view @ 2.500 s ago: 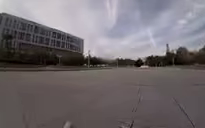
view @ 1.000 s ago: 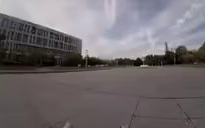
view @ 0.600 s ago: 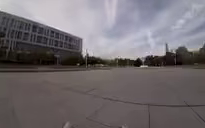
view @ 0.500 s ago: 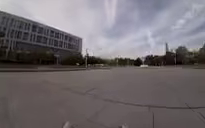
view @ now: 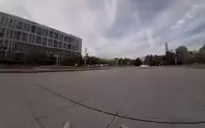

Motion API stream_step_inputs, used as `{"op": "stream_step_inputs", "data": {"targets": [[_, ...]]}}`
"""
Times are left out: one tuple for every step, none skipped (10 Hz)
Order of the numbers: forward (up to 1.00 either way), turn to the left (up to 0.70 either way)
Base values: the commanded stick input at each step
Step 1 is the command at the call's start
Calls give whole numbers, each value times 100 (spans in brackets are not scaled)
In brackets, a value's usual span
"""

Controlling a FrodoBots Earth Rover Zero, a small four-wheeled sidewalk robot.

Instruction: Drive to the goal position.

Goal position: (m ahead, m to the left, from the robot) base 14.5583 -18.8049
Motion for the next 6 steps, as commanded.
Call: {"op": "stream_step_inputs", "data": {"targets": [[100,0],[100,0],[100,0],[100,0],[100,0],[100,0]]}}
